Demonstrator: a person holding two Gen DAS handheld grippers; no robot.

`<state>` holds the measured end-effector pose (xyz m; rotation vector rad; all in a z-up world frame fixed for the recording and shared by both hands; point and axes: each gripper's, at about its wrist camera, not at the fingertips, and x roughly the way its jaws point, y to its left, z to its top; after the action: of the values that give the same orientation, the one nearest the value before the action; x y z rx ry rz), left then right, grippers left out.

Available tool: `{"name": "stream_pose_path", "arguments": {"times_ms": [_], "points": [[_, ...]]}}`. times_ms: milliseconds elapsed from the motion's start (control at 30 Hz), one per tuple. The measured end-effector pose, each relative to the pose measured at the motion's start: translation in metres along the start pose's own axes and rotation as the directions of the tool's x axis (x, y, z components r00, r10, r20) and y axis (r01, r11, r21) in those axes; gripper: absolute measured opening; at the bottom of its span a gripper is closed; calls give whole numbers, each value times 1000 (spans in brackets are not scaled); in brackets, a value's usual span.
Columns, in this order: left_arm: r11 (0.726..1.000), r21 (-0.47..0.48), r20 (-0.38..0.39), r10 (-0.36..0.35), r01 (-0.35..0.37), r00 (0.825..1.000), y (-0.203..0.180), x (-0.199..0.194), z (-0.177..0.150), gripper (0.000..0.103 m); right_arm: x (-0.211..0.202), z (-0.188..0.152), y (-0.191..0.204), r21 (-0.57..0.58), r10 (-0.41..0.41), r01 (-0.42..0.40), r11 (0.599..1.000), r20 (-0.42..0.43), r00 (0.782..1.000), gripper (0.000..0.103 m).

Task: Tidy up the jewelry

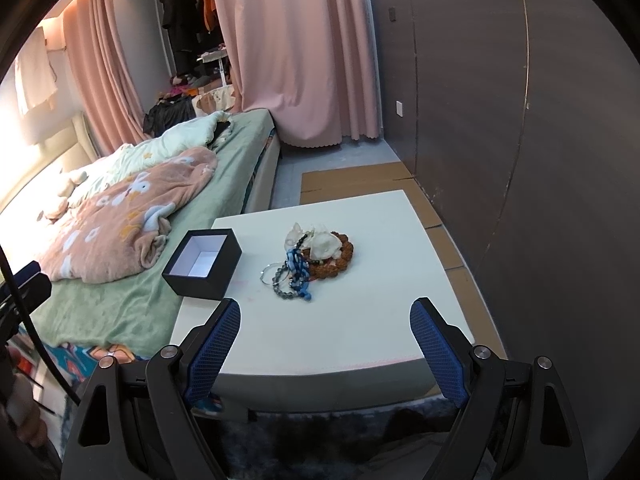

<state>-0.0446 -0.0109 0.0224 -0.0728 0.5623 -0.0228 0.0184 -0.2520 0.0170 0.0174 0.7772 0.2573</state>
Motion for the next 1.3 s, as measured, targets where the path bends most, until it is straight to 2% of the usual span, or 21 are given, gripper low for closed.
{"name": "stream_pose_path", "arguments": {"times_ms": [433, 767, 1067, 1300], "points": [[1000, 8, -5, -10, 10, 1000, 1, 11, 8, 103, 1, 4, -2, 8, 13, -13, 1000, 2, 1000, 87], [998, 9, -37, -58, 58, 998, 0, 50, 17, 102, 37, 13, -24, 56, 46, -44, 997, -34, 998, 87], [991, -1, -110, -135, 136, 985, -5, 99, 23, 87, 84, 23, -41, 102, 79, -73, 992, -61, 995, 87], [980, -44, -178, -199, 194, 964, -12, 144, 23, 66, 119, 29, -53, 158, 118, -104, 982, -84, 989, 87]]}}
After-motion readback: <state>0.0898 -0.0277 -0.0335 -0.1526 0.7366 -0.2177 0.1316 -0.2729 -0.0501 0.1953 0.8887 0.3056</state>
